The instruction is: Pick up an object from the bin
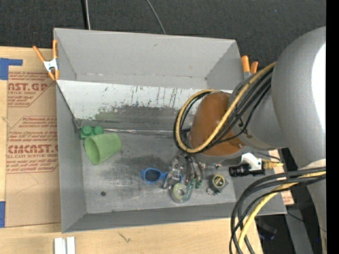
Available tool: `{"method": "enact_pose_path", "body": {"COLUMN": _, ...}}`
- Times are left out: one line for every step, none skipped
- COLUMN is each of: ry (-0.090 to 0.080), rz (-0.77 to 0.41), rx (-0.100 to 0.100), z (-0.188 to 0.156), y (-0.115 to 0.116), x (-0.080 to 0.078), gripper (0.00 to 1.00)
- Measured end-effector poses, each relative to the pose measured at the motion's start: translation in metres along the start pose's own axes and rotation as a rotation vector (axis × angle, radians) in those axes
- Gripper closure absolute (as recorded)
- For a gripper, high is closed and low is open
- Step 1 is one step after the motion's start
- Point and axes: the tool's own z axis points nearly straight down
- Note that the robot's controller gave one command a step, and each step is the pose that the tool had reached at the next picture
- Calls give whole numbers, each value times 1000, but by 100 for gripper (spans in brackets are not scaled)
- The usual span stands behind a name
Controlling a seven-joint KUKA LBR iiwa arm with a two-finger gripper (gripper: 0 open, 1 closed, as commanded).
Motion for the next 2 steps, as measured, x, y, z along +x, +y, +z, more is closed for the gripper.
{"method": "enact_pose_path", "body": {"ry": 11, "rz": -1, "rx": 3, "z": -35, "y": 1, "x": -1, "gripper": 100}}
{"method": "enact_pose_path", "body": {"ry": 6, "rz": -3, "rx": 1, "z": -106, "y": 3, "x": -3, "gripper": 100}}
